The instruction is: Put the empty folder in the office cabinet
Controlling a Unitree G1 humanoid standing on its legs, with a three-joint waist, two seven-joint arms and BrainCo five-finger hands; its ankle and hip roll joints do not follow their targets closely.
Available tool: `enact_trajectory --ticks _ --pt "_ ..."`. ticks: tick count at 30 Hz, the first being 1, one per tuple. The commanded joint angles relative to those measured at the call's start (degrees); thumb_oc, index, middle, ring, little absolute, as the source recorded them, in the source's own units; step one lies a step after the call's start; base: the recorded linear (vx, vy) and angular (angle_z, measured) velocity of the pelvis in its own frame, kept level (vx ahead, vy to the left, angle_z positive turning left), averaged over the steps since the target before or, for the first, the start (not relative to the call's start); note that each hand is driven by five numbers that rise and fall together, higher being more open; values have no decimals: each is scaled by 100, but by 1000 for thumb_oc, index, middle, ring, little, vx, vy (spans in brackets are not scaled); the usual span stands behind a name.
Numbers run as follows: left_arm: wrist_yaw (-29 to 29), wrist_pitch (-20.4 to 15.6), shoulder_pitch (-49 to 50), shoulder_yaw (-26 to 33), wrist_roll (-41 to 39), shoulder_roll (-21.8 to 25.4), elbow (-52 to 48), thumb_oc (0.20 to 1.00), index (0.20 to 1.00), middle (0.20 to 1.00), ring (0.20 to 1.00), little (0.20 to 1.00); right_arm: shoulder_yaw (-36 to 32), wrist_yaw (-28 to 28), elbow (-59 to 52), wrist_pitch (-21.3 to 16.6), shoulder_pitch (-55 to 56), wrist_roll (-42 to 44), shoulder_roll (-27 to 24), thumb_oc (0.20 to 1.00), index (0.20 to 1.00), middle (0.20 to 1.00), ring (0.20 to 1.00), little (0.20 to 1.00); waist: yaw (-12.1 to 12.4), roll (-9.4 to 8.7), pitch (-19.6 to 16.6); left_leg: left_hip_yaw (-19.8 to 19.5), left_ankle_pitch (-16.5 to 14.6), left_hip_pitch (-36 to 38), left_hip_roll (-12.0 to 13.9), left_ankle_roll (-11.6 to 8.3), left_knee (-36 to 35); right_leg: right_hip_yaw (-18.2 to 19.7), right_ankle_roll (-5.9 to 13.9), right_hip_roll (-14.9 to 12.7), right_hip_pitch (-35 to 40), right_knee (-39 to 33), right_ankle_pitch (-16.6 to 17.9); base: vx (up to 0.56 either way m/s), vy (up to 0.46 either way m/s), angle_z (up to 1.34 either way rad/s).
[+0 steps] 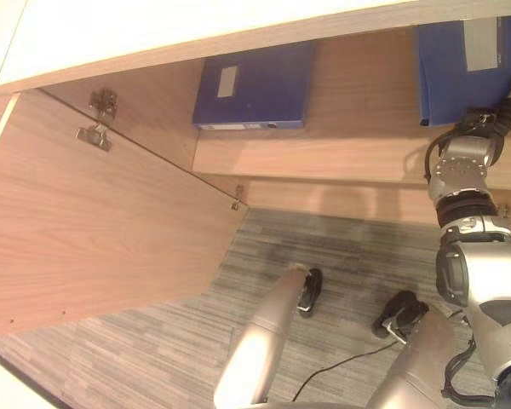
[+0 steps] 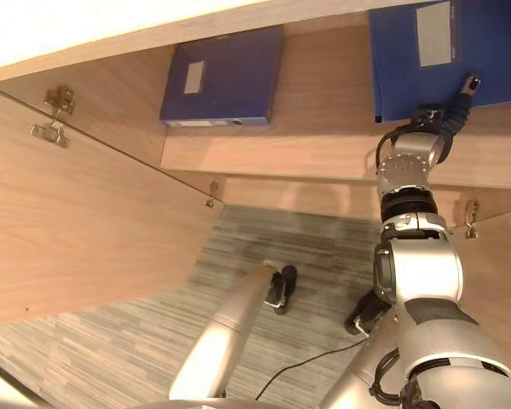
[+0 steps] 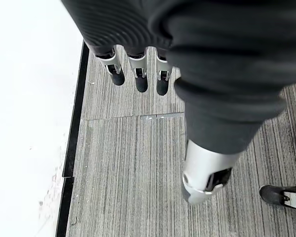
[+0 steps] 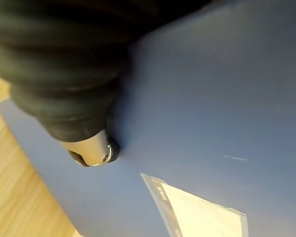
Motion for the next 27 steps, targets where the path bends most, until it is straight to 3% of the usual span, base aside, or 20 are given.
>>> enact_trajectory --ticks 1,9,10,11,16,18,19,20,21,22,23,24,25,27 --pt "127 84 -365 -172 133 505 424 1000 1000 1000 1000 1000 317 207 -434 -250 -782 -51 -585 200 200 200 200 200 176 114 318 -3 -11 6 -132 302 -326 311 -424 101 780 -89 -688 0 0 0" --pt "187 73 -601 -229 168 473 553 1000 1000 1000 1000 1000 346 90 -464 -302 -838 -117 -379 200 200 200 200 200 197 166 356 -6 -2 20 -166 305 -359 302 -356 63 812 -111 -625 2 -6 5" --pt "197 72 -625 -239 160 463 558 1000 1000 1000 1000 1000 347 102 -488 -300 -836 -101 -344 272 272 272 272 272 200 175 363 -9 5 23 -168 302 -367 301 -349 62 821 -121 -615 0 0 0" --pt "202 73 -662 -226 172 474 582 1000 1000 1000 1000 1000 376 142 -517 -275 -838 -77 -316 1000 1000 1000 1000 1000 206 182 366 -6 14 35 -165 296 -388 286 -328 53 836 -133 -593 0 0 0" --pt "188 54 -792 -172 195 516 694 1000 1000 1000 1000 1000 590 251 -398 -68 -847 -126 -342 1000 1000 1000 1000 1000 180 181 397 0 67 50 -162 285 -459 269 -294 51 862 -211 -511 0 0 0" --pt "100 38 -874 -117 197 573 779 1000 1000 1000 1000 1000 1142 291 -47 530 -871 -651 -535 1000 1000 1000 1000 1000 162 101 426 15 119 105 -118 262 -568 244 -284 61 899 -301 -438 0 0 0" --pt "93 36 -879 -118 198 554 781 1000 1000 1000 1000 1000 1163 290 -15 563 -912 -669 -549 1000 1000 1000 1000 1000 157 116 432 18 126 113 -117 261 -581 246 -284 63 902 -312 -431 0 0 0" --pt "-8 37 -914 -131 246 588 834 1000 1000 1000 1000 1000 1646 381 201 1107 -907 -1174 -652 1000 1000 1000 1000 1000 121 45 475 58 179 161 -68 228 -687 194 -262 67 939 -415 -361 0 0 0" --pt "-14 35 -916 -131 249 571 839 1000 1000 1000 1000 1000 1664 393 230 1136 -938 -1184 -661 1000 1000 1000 1000 1000 115 58 480 59 190 174 -68 226 -708 193 -261 69 949 -432 -350 -37 -19 -3" --pt "-107 37 -972 -121 275 585 909 1000 1000 1000 1000 1000 2132 539 396 1634 -942 -1712 -712 1000 1000 1000 1000 1000 60 -21 515 90 249 231 -23 183 -825 125 -246 66 1011 -572 -270 -33 -14 -2" --pt "-160 48 -1004 -135 308 592 939 1000 1000 1000 1000 1000 2398 637 512 1897 -958 -2034 -722 1000 1000 1000 1000 1000 22 -58 542 101 291 261 4 160 -895 80 -233 59 1047 -645 -226 -33 -14 -1" --pt "-164 47 -1007 -132 309 576 942 1000 1000 1000 1000 1000 2415 650 535 1914 -987 -2049 -723 1000 1000 1000 1000 1000 12 -44 550 100 302 273 3 158 -913 76 -233 61 1059 -662 -216 -40 -5 -1" --pt "-228 15 -1082 -109 280 602 936 1000 1000 1000 1000 1000 2856 848 716 2274 -1005 -2603 -769 1000 1000 1000 1000 1000 -52 -105 598 139 380 346 50 108 -1084 6 -199 75 1120 -836 -102 -31 0 -3" --pt "-259 2 -1117 -109 264 596 931 1000 1000 1000 1000 1000 3130 966 758 2419 -1066 -2928 -787 1000 1000 1000 1000 1000 -90 -117 638 150 453 406 73 93 -1240 -48 -164 88 1175 -986 -2 -46 5 -6"
